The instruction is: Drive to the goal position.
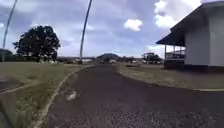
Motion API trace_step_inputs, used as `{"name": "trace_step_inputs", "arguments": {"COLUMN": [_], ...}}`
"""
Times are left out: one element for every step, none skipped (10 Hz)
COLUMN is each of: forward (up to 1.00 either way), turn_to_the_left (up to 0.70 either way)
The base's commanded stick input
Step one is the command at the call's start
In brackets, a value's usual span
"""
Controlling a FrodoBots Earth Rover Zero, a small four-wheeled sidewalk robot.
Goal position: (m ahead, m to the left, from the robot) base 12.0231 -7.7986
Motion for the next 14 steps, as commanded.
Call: {"name": "trace_step_inputs", "arguments": {"forward": [0.7,0.7,0.7,0.7,0.7,0.7,0.7,0.7,0.7,0.7,0.7,0.7,0.7,0.7], "turn_to_the_left": [0.35,0.35,0.35,0.35,0.09,0.0,0.0,0.0,0.0,0.0,0.0,0.0,0.0,0.0]}}
